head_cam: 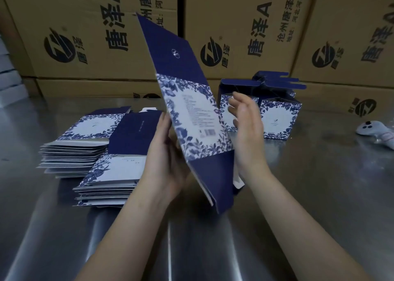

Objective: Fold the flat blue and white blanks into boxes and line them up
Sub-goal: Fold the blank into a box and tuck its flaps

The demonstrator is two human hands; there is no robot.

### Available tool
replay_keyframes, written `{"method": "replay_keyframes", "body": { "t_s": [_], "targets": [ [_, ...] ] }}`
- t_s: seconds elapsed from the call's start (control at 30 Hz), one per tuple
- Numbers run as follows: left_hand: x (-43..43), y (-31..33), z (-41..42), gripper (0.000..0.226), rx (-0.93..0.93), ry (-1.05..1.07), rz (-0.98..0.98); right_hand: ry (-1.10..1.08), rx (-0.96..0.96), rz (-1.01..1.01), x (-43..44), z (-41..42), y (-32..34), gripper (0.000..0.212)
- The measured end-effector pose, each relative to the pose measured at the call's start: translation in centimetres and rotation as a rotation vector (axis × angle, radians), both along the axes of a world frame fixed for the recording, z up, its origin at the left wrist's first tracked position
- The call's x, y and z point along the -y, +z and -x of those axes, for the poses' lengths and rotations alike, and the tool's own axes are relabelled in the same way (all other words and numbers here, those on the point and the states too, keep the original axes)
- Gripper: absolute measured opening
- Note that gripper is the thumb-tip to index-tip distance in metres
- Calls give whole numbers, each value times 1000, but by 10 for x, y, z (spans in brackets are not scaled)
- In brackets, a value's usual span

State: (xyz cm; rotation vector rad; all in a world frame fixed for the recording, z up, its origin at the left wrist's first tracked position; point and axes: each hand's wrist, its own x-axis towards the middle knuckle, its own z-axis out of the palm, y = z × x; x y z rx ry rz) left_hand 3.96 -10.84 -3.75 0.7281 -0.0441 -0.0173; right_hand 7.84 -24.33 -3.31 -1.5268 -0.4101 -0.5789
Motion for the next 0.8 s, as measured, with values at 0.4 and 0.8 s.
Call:
{"method": "replay_keyframes", "body": {
  "t_s": [0.4, 0.8],
  "targets": [
    [-11, -6, -4, 72, 74, 8, -152, 257, -298, -335, 19, -12, 2, 46],
    [-7, -11, -3, 52, 103, 76, -315, 463, -297, -335, 18, -14, -1, 63]
  ]
}}
